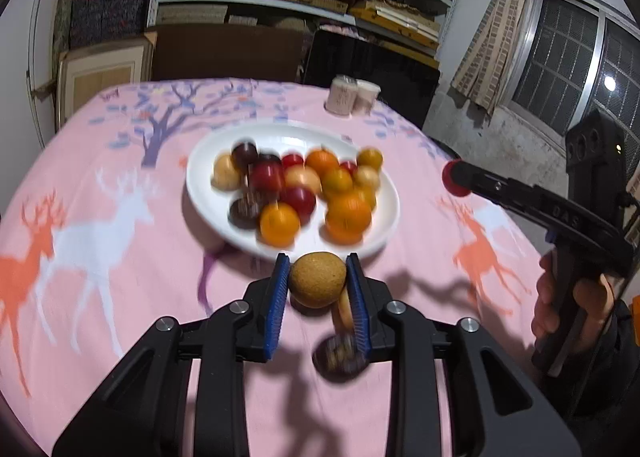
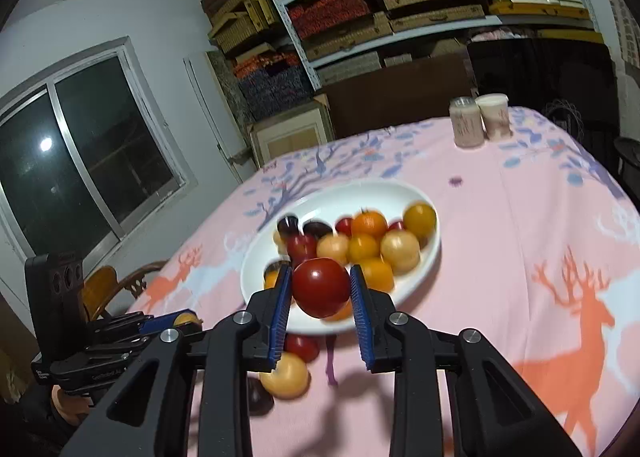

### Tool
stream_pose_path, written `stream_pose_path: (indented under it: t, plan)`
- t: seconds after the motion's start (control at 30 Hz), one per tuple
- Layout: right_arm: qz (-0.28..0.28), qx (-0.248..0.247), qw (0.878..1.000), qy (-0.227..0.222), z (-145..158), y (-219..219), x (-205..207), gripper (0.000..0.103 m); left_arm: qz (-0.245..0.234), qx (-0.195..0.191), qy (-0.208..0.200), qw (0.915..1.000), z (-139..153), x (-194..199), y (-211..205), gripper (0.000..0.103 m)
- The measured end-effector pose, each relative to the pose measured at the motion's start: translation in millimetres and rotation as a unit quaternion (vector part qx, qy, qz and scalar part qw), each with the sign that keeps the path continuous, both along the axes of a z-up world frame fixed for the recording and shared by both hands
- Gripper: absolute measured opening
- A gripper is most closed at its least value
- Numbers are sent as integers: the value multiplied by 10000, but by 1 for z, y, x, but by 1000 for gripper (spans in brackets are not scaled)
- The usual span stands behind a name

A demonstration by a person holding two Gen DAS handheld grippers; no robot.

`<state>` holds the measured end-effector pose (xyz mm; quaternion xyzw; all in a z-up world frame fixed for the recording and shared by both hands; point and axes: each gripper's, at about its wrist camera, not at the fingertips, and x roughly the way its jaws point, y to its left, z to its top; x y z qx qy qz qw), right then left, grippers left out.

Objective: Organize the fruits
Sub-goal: 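Carry the yellow fruit and tomato onto the white plate and release both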

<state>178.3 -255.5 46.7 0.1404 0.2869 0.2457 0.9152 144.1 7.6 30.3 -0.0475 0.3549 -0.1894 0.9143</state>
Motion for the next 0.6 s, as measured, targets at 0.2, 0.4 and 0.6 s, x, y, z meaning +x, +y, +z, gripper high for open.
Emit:
stream_pose_path:
  t: [0.2, 0.4, 0.6]
  plan:
    - [-150, -120, 9996, -196, 16, 24, 56, 29, 107, -21, -92, 9999, 23, 73, -12, 28]
    - [-284, -404, 9988, -64, -4, 39, 101, 29, 165, -80, 261, 9995, -1, 127, -24, 28]
    - [-173, -504, 9985, 90, -26, 45, 120, 46, 322, -46, 311, 9990, -17, 146, -24, 58]
